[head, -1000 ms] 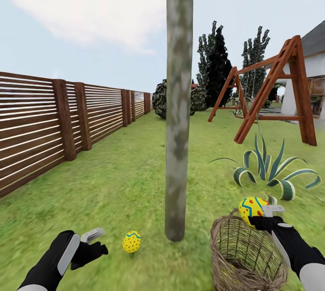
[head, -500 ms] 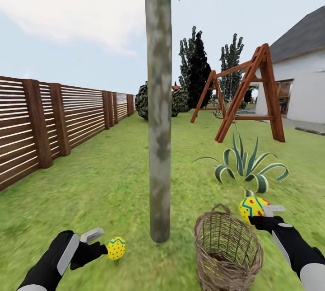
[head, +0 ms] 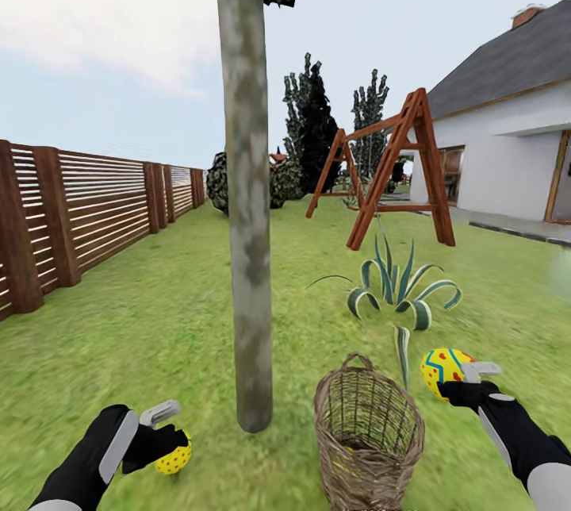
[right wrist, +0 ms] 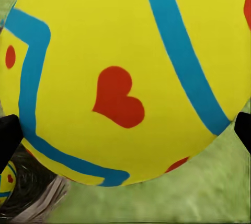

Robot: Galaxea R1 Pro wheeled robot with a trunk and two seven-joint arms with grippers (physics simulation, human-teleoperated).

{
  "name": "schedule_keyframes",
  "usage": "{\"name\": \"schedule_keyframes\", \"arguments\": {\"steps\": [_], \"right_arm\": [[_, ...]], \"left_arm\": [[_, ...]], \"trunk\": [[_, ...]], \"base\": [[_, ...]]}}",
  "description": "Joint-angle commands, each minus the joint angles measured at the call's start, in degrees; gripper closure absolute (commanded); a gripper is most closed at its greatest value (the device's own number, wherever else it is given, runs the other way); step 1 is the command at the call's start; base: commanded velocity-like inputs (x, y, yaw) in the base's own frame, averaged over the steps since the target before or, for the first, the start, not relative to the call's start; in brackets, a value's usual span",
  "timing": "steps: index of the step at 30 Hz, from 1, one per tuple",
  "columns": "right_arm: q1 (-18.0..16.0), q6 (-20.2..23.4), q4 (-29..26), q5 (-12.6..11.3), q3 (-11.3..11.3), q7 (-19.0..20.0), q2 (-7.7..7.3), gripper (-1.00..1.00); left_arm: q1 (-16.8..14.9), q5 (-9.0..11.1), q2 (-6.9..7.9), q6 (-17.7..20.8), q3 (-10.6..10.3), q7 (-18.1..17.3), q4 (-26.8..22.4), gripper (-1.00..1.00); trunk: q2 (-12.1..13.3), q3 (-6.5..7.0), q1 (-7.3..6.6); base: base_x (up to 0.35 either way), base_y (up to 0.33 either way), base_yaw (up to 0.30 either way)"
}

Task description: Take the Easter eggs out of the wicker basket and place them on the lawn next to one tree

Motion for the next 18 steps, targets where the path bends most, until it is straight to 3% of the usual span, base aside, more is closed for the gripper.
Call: {"name": "schedule_keyframes", "arguments": {"steps": [1,18], "right_arm": [[-0.04,0.29,-0.08,0.57,-0.37,0.47,0.06,1.00],[-0.04,0.38,-0.01,0.64,-0.39,0.41,0.06,1.00]], "left_arm": [[-0.01,0.60,0.02,0.25,0.06,0.42,-0.08,-1.00],[-0.01,0.62,0.03,0.34,0.06,0.31,0.01,-1.00]], "trunk": [[-0.03,-0.02,-0.01],[-0.03,0.82,-0.01]], "base": [[0.000,0.000,-0.260],[0.000,0.000,-0.260]]}}
